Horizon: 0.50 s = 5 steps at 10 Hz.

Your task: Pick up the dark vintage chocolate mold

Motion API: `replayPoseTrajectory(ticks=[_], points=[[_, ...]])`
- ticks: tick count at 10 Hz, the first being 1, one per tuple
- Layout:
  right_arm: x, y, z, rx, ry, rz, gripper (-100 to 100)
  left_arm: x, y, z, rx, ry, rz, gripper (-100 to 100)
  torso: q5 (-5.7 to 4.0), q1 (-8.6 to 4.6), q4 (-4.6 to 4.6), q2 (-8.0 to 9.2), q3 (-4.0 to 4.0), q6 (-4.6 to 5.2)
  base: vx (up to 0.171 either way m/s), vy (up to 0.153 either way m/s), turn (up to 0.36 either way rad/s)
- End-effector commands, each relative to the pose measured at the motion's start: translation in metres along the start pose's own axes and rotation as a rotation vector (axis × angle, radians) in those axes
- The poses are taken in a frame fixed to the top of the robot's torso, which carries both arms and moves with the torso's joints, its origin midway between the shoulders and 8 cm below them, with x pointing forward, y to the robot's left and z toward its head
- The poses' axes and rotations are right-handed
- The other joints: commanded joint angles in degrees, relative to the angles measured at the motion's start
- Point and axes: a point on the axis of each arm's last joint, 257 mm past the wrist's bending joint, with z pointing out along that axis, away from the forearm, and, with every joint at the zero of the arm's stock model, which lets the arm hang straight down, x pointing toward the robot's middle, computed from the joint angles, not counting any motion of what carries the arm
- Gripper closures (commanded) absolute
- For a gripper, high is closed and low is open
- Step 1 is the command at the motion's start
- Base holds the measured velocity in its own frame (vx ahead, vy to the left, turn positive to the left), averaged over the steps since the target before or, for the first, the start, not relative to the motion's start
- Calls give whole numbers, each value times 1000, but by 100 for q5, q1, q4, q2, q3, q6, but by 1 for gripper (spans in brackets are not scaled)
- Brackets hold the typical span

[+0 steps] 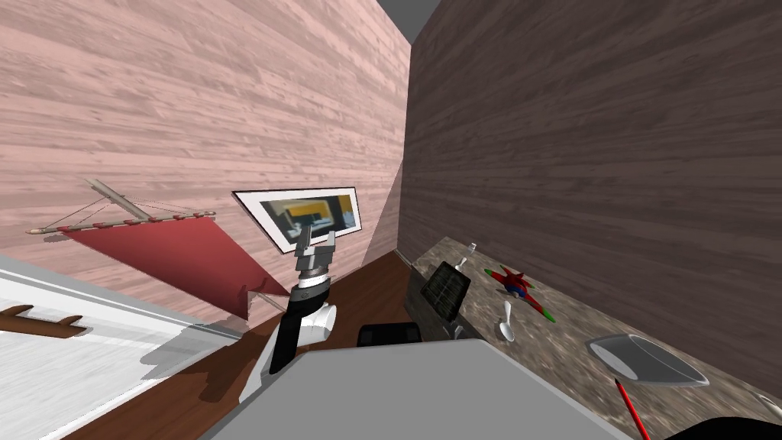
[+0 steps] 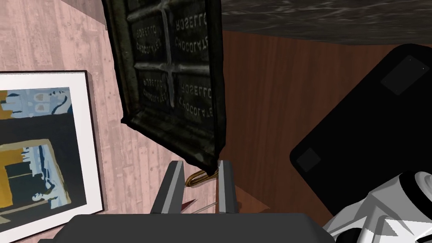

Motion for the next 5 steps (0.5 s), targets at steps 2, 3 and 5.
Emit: replayPoseTrajectory(ticks=[2,3,5], points=[[-2,12,-9,-36,-10,4,100,0,0,0,0,0,0,0,0,-1,0,-1,0,0,0,-7,13],[0,10,-12,-37,-11,5,100,0,0,0,0,0,0,0,1,-8,-2,2,0,2,-22,-18,30],[-1,10,-11,-33,-10,6,0,0,0,0,0,0,0,0,1,-4,0,5,2,0,-7,-5,2]])
